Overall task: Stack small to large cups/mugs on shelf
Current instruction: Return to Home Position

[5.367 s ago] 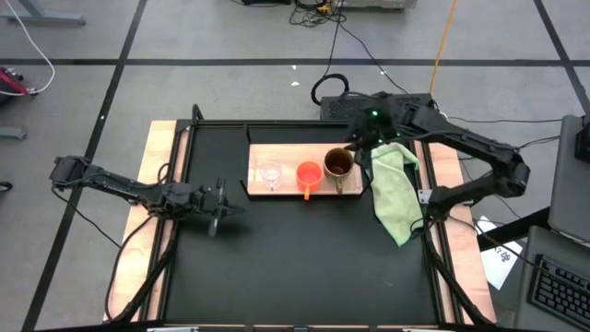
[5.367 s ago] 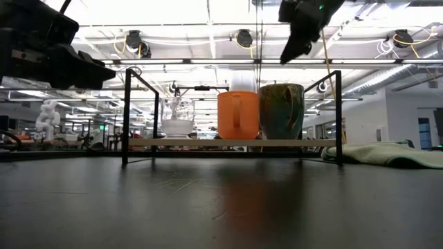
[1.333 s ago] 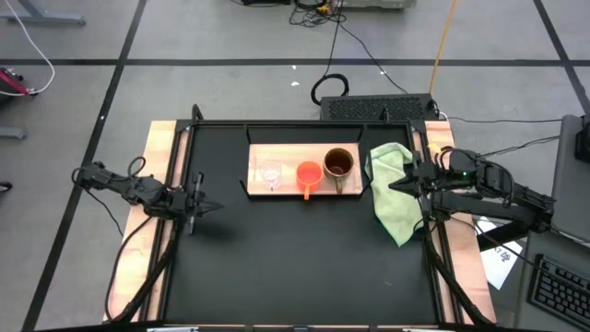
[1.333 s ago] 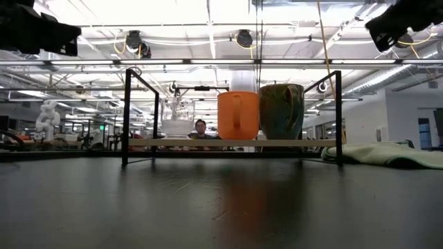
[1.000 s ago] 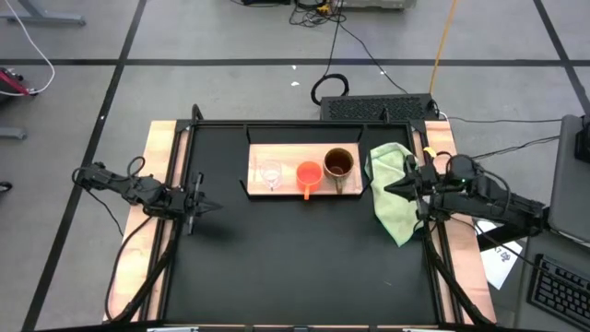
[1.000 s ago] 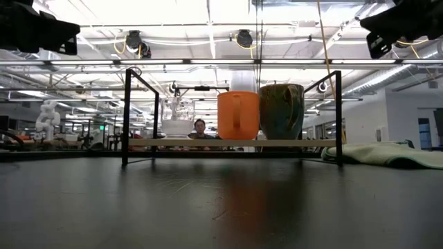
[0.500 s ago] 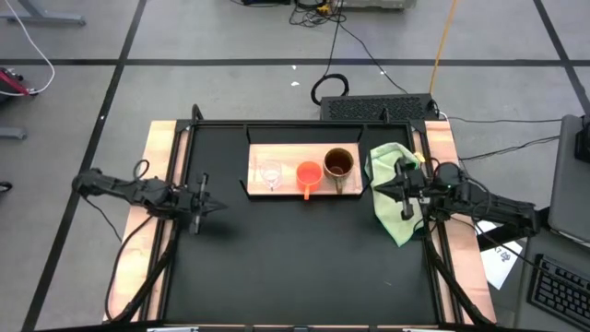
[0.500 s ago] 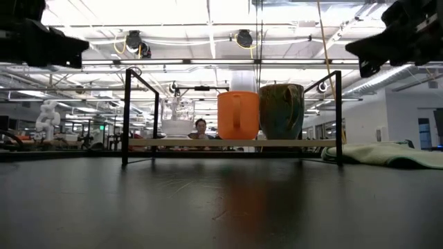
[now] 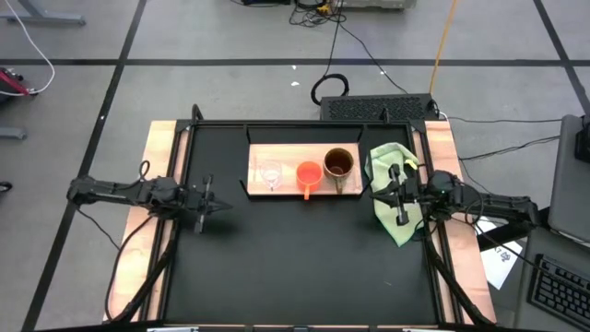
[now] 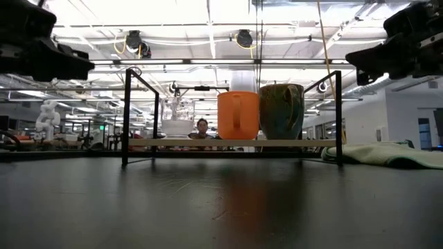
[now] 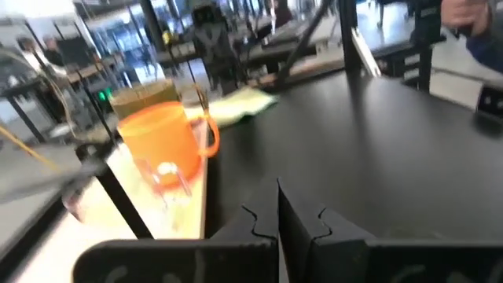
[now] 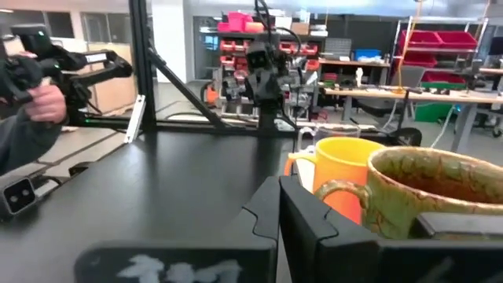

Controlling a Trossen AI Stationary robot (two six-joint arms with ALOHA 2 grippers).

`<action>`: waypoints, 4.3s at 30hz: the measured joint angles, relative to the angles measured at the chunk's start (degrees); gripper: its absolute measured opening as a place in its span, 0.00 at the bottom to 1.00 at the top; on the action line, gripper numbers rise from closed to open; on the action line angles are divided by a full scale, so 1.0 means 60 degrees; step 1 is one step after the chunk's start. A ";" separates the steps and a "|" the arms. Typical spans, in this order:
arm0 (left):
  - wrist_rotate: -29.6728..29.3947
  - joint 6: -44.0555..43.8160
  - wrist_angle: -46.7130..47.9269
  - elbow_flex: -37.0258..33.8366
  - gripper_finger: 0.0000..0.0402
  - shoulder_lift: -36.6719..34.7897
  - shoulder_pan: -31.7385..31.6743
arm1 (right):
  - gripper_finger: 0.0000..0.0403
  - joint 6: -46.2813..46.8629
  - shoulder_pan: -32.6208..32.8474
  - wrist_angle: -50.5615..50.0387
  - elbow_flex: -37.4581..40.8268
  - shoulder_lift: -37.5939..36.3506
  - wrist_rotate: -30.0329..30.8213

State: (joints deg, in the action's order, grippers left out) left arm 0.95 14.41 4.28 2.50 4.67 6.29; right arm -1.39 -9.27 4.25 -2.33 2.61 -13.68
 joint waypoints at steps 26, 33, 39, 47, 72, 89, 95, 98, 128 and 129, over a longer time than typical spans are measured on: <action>0.2107 -0.0094 -0.1778 -0.0022 0.00 0.1211 -0.0741 | 0.00 0.0368 0.0104 -0.0012 0.0240 -0.0006 0.0027; 0.1738 -0.1262 -0.2665 -0.0018 0.00 0.1209 -0.0745 | 0.00 0.0370 0.0108 0.0239 0.0244 -0.0006 0.0027; 0.1741 -0.1716 -0.2736 -0.0015 0.00 0.1213 -0.0741 | 0.00 0.0378 0.0104 0.0260 0.0244 -0.0006 0.0026; 0.1741 -0.1784 -0.2759 -0.0015 0.01 0.1213 -0.0741 | 0.00 0.0614 0.0108 0.0258 0.0248 -0.0006 0.0020; 0.1745 -0.1682 -0.2752 -0.0015 0.07 0.1213 -0.0741 | 0.00 0.0696 0.0108 0.0258 0.0248 -0.0006 0.0016; 0.1745 -0.1700 -0.2752 -0.0011 0.03 0.1213 -0.0741 | 0.00 0.0696 0.0108 0.0254 0.0248 -0.0005 0.0016; 0.1745 -0.1700 -0.2752 -0.0011 0.07 0.1213 -0.0740 | 0.00 0.0695 0.0108 0.0254 0.0251 -0.0006 0.0016; 0.1745 -0.1700 -0.2752 -0.0011 0.08 0.1213 -0.0740 | 0.00 0.0695 0.0108 0.0254 0.0255 -0.0006 0.0016; 0.1745 -0.1697 -0.2752 -0.0007 0.08 0.1209 -0.0738 | 0.00 0.0692 0.0105 0.0254 0.0251 -0.0005 0.0016; 0.1745 -0.1697 -0.2752 -0.0007 0.08 0.1213 -0.0741 | 0.00 0.0694 0.0105 0.0254 0.0251 -0.0006 0.0016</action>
State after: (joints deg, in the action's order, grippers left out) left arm 11.42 4.23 -12.23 2.46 11.94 1.85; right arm 2.78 -8.64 5.78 -0.82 2.57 -13.58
